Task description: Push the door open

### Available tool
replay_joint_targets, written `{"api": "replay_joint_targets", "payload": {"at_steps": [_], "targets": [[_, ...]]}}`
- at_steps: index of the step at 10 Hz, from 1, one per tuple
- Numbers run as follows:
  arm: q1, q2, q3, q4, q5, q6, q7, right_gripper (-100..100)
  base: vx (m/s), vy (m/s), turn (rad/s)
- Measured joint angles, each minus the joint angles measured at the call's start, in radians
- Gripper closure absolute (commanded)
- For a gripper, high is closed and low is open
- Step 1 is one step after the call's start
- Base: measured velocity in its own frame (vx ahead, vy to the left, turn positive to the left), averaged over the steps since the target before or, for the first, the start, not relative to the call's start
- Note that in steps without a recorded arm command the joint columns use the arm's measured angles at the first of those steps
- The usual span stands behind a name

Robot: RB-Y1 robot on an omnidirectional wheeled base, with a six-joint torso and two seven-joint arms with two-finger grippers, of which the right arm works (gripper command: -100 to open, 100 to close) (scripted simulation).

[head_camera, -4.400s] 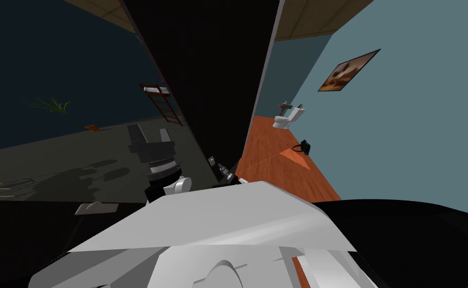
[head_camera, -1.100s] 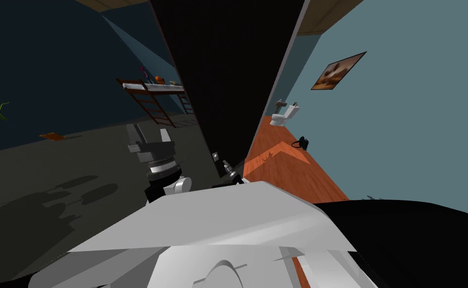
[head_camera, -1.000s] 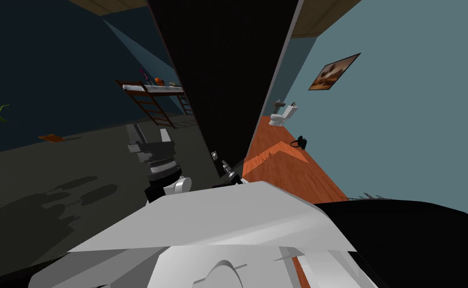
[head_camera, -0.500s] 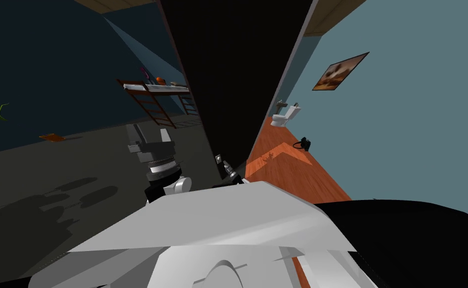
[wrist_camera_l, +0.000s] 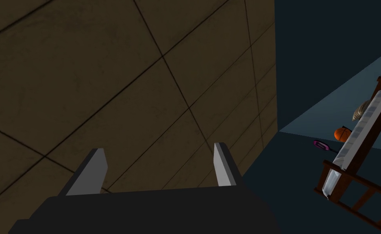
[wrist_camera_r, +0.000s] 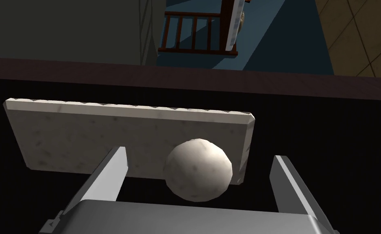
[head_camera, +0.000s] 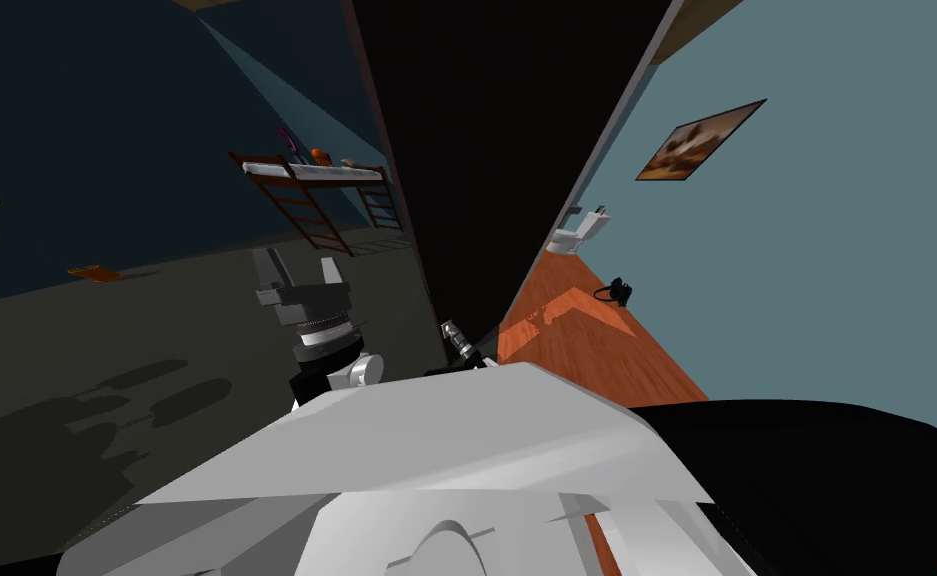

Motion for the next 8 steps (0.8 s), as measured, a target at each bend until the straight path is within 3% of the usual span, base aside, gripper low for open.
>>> {"api": "replay_joint_targets", "payload": {"at_steps": [5,8], "targets": [[0.0,-0.001,0.001,0.001,0.001,0.005,0.0,100,-0.012,-0.01,0.003],[0.008,-0.016,-0.016,-0.006,-0.003,0.017,0.005,100,0.091,0.129,-0.052]]}}
